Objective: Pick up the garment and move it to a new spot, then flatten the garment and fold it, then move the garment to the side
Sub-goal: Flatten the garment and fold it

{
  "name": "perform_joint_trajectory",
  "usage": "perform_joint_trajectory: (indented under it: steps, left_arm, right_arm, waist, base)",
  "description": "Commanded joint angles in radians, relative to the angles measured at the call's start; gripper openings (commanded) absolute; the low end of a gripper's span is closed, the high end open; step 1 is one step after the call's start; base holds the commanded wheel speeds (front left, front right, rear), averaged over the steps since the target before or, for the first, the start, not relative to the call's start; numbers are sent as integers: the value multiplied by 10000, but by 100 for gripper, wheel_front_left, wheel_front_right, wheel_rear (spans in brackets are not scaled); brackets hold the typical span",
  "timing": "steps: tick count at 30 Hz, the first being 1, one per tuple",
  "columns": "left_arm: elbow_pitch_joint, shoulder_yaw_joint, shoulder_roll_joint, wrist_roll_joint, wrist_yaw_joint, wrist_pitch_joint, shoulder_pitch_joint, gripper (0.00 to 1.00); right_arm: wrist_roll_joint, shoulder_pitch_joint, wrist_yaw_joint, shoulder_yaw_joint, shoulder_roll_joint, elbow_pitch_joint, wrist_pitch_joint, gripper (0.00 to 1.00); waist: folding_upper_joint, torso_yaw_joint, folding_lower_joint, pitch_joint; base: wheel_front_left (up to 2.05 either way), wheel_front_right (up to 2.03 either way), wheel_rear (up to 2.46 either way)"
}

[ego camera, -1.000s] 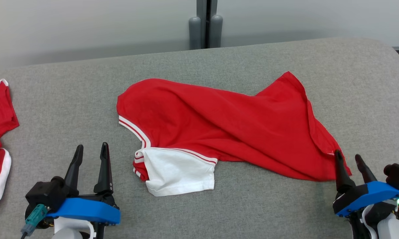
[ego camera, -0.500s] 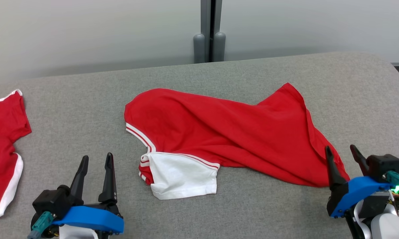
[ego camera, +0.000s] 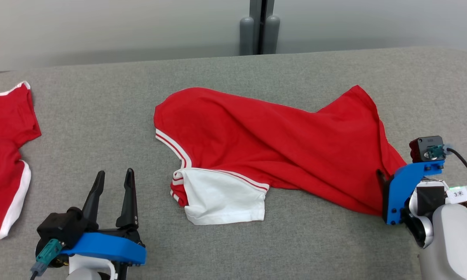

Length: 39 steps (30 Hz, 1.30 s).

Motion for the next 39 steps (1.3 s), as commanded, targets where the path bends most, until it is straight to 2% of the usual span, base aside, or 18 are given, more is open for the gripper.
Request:
perform_joint_trajectory:
  steps: [1,6,7,8,9,10,20,27,32,37,38,39]
  left_arm:
    - [-21,-76,51,78,-41,43,-180,100]
    - [-6,-127,67,100,-87,36,-311,100]
    - [-11,-129,73,94,-82,32,-303,100]
    - [-12,-134,82,86,-74,28,-291,100]
    - [-18,-134,87,90,-58,26,-283,100]
    - [-26,-136,93,89,-42,24,-275,100]
    - [-97,-165,187,29,36,107,-312,100]
    - [-347,-191,279,73,30,124,-454,100]
    - [-579,-309,316,194,-30,172,-813,100]
    - [-543,-434,248,273,-109,173,-1203,100]
    - [-506,-447,231,276,-124,161,-1248,100]
    - [-462,-457,217,280,-145,149,-1289,100]
  right_arm:
    - [-142,-271,5,-35,-161,267,289,100]
    - [-69,-344,5,171,-380,581,773,100]
    - [-32,-273,5,197,-410,537,811,95]
    - [24,-193,5,202,-427,475,836,73]
    - [47,-111,5,181,-447,403,833,27]
    - [95,-52,5,163,-453,305,773,0]
    - [629,-1,5,-73,-285,-742,447,0]
    - [1234,-1080,6,-129,-187,-1217,33,0]
    - [1389,-2629,6,-415,-355,-455,-859,0]
    - [1332,-3940,6,-773,-607,1093,-2511,0]
    - [1331,-4093,6,-823,-636,1443,-2809,100]
    - [1355,-4245,6,-889,-674,1793,-3086,100]
  waist:
    - [-1,170,0,205]
    - [-1,290,0,355]
    - [-1,291,0,366]
    - [-1,286,0,368]
    - [-1,273,0,370]
    - [-1,254,0,371]
    - [-1,104,0,292]
    - [-1,167,0,659]
    - [-1,468,0,1272]
    - [-1,852,0,1663]
    - [-1,910,0,1702]
    - [-1,950,0,1717]
  base:
    - [0,0,0]
    - [0,0,0]
    - [0,0,0]
    - [0,0,0]
    - [0,0,0]
    - [0,0,0]
    - [0,0,0]
    - [0,0,0]
    - [0,0,0]
    - [0,0,0]
    - [0,0,0]
    - [0,0,0]
